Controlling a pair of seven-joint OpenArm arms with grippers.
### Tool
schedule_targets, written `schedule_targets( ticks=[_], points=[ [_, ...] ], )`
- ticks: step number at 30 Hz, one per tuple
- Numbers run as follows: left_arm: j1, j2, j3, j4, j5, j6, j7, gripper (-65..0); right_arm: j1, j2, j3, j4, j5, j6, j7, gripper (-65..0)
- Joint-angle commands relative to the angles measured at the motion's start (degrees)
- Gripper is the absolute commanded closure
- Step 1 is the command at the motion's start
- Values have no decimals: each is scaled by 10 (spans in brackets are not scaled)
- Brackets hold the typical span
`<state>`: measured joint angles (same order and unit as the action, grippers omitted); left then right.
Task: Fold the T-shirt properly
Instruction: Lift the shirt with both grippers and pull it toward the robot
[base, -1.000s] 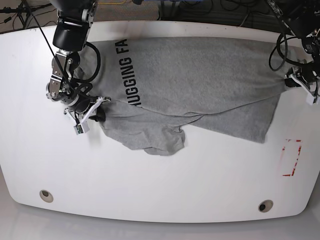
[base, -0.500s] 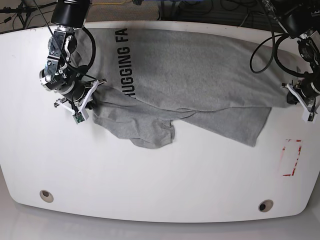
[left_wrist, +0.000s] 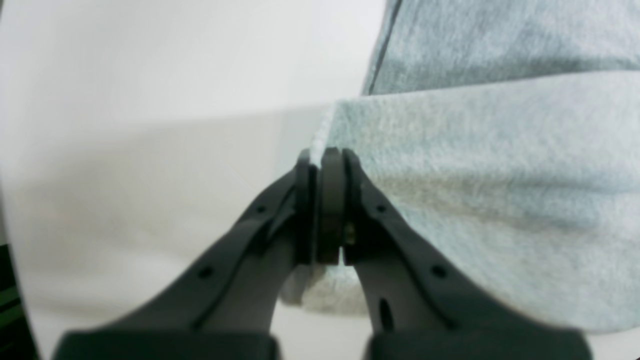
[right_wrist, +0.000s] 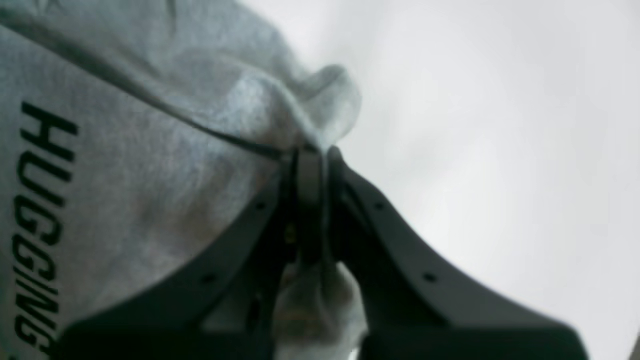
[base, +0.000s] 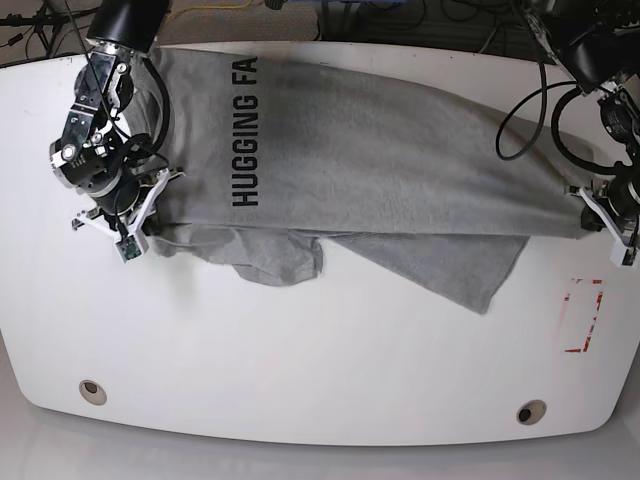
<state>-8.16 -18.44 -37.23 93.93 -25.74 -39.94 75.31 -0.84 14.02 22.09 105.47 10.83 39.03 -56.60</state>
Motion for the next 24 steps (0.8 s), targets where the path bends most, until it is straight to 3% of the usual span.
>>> schedule_targets(
  ticks=[1, 11, 18, 24],
  points=[
    [-35, -12, -2, 34, -7, -1, -9, 0, 32, 20, 5, 14, -3, 0, -2, 0],
    [-145, -10, 41, 49, -6, -1, -9, 0, 110, 60, 2, 10, -3, 0, -19, 0],
    [-231, 15, 40, 49, -8, -1, -9, 0, 186, 92, -2, 9, -3, 0, -23, 0],
    [-319, 17, 41, 47, -6, -1, -9, 0, 277, 133, -52, 2, -3, -4, -38, 0]
  ],
)
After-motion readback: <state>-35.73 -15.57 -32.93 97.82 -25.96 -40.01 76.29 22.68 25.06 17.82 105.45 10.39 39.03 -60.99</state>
